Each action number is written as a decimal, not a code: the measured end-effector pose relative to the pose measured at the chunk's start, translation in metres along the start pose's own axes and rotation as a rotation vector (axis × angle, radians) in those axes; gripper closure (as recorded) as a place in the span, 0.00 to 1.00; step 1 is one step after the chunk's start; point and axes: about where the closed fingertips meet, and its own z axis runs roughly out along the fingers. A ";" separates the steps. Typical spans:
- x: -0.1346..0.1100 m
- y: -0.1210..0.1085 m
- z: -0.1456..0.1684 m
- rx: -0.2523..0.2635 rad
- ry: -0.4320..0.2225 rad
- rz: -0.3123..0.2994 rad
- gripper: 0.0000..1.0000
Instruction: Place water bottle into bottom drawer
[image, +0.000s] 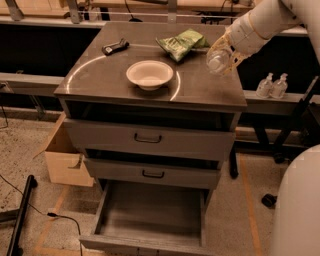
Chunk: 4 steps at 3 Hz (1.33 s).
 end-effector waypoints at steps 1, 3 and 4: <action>-0.041 -0.003 -0.032 0.041 -0.070 -0.050 1.00; -0.154 0.023 -0.060 0.089 -0.285 -0.108 1.00; -0.197 0.041 -0.065 0.076 -0.364 -0.157 1.00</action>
Offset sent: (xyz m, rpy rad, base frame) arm -0.1943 0.0588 0.0331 0.1954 0.1006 0.2979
